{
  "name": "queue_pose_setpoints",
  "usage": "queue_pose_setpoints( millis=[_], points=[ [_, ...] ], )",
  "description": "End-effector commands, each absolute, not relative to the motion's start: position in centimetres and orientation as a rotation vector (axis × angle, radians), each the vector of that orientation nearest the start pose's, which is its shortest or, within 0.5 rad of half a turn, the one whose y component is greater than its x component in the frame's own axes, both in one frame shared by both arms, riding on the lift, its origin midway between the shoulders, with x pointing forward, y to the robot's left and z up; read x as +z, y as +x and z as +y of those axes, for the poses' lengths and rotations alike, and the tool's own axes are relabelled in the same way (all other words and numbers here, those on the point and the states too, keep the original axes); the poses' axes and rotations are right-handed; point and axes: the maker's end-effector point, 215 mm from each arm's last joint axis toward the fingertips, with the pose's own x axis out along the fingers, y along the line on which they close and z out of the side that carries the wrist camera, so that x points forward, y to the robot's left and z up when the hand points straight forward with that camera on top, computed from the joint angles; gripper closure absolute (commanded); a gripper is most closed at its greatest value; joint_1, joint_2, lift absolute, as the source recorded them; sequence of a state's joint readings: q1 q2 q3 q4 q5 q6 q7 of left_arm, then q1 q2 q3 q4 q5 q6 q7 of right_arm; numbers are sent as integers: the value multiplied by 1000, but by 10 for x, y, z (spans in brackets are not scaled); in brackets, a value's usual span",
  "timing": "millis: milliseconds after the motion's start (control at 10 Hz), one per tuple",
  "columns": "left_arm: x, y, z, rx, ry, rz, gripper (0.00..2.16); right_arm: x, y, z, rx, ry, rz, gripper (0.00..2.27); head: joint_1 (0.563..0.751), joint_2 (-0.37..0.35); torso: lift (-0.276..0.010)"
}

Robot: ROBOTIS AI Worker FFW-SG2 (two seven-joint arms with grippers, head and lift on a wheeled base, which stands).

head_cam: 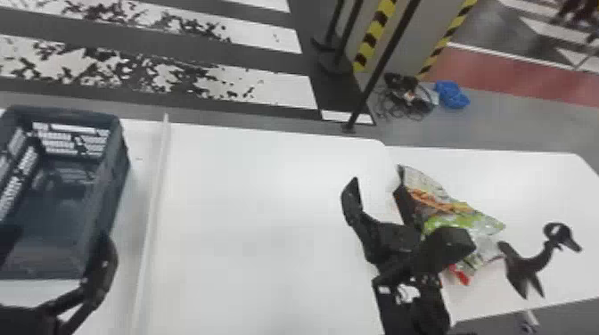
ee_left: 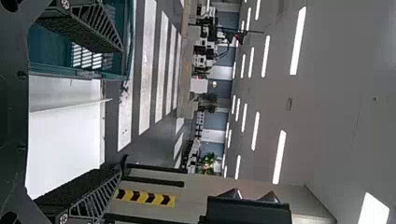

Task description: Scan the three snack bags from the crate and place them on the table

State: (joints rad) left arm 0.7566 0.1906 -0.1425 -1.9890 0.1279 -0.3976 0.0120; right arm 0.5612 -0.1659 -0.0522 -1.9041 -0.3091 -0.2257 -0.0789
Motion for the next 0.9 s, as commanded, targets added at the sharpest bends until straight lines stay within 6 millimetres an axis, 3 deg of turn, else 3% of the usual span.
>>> queue_pose_setpoints(
  millis=[0,200,400,600,800],
  points=[
    [-358,344,189,-155,-90,-31,73,-372,406,-248,-18,163,16,63,695,-228,-37],
    [-359,342,202,-128,-98,-29,73,-372,383,-202,20,174,41,63,695,-87,-37],
    [-353,339,210,-114,-105,-39,73,-382,359,-181,62,193,69,63,695,-3,-37],
    [-354,337,207,-125,-104,-32,73,-393,352,-188,65,149,91,63,695,45,-37],
    [-364,336,197,-176,-115,6,73,-394,348,-221,45,107,95,63,695,30,-37]
  ],
)
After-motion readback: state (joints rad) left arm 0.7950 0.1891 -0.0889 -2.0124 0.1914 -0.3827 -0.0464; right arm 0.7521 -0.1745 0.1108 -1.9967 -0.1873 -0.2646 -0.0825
